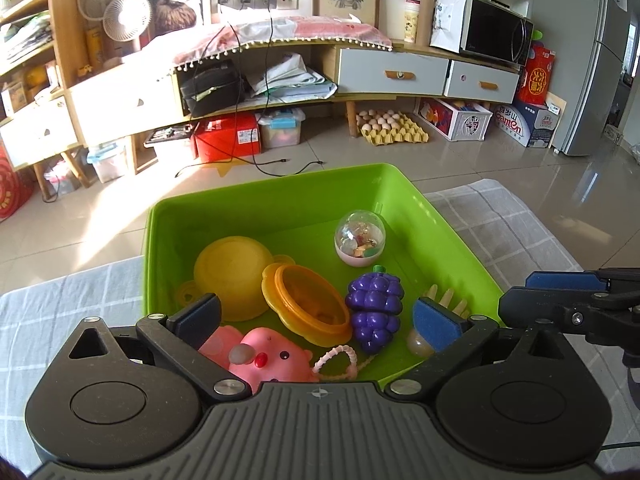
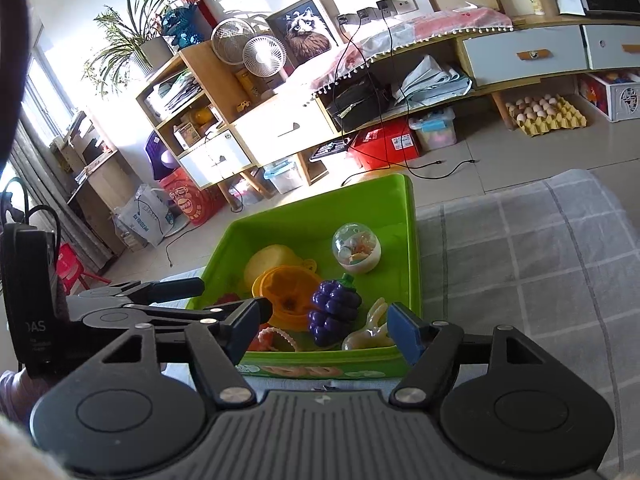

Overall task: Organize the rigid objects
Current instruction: 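Open both tools to drop the lid and hand toy into the bin, then move the left tool to the clear swab jar while the right tool reaches the starfish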

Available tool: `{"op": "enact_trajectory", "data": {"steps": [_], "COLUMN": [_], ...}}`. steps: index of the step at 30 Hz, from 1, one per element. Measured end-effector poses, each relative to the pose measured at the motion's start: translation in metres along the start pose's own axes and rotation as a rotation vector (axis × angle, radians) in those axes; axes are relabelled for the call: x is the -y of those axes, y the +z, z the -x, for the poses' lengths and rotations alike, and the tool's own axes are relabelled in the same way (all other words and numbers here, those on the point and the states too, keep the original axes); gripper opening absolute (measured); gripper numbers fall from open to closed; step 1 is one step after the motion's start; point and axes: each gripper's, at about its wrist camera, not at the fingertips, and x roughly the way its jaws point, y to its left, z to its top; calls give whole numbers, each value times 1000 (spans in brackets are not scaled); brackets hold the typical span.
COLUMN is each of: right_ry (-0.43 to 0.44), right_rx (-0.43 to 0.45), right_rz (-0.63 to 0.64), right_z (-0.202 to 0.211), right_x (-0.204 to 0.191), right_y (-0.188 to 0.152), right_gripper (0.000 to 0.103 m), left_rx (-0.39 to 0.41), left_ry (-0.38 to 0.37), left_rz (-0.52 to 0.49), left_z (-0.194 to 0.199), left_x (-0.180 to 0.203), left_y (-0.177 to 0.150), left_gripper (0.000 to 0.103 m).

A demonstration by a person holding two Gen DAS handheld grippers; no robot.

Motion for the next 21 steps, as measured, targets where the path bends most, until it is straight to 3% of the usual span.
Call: {"op": "enact_trajectory", "data": {"steps": [10,21], "right_ry": [-20,-75], "right_rx": [-34,-102], "right_rz": [44,164], "right_z": [17,23], "right_x": [4,1], "right_y": [-8,-32], "right_gripper": [55,57], "left_rx": [9,2], "left_ry": [18,65], "left_rz": [47,73], "left_z": [36,72], "left_x": [2,2], "left_y": [-23,-63], "left_gripper": [98,98]}}
